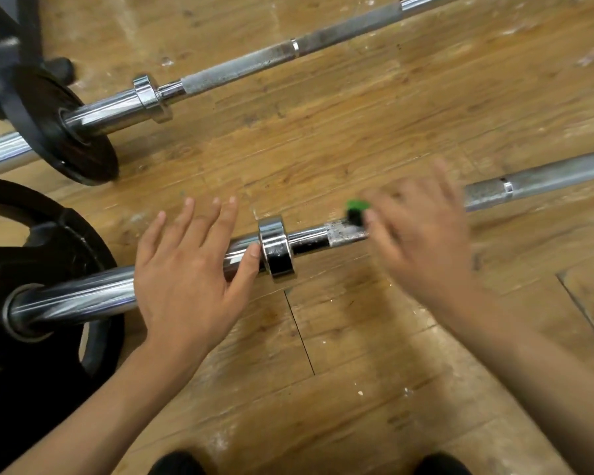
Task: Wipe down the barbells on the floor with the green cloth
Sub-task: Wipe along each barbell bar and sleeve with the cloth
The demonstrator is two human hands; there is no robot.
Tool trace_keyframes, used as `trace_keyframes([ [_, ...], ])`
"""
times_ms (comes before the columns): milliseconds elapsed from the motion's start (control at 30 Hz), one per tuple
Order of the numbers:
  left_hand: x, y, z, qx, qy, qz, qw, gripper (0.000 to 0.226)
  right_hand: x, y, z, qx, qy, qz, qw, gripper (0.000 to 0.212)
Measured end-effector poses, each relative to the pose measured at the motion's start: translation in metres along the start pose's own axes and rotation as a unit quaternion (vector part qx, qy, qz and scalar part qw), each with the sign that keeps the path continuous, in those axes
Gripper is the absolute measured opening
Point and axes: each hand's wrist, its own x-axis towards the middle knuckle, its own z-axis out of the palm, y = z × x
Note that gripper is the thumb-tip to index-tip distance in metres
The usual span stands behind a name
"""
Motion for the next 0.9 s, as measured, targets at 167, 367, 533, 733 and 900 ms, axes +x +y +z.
trace_keyframes([
  [167, -0.015, 0.005, -0.008, -0.040, -0.007, 0.004, 0.999, 0.075, -0.012, 0.017, -0.021, -0.013, 0.040, 0.237, 0.971, 0.032],
  [367, -0.032, 0.008, -0.019, -0.030, -0.077, 0.037, 0.996, 0.072, -0.027, -0.064, -0.009, 0.059, -0.070, -0.019, 0.996, 0.038],
  [533, -0.036, -0.007, -0.035, -0.054, -0.189, 0.093, 0.976, 0.074, -0.038, 0.016, -0.028, -0.019, -0.040, 0.091, 0.995, 0.034],
  [733, -0.012, -0.013, -0.038, -0.132, -0.208, 0.112, 0.963, 0.076, -0.038, -0.033, -0.030, 0.017, -0.042, 0.147, 0.988, 0.038],
  [900, -0.012, 0.002, -0.023, -0.093, -0.229, 0.193, 0.950, 0.074, -0.051, -0.073, -0.020, 0.060, -0.099, -0.032, 0.993, 0.042],
])
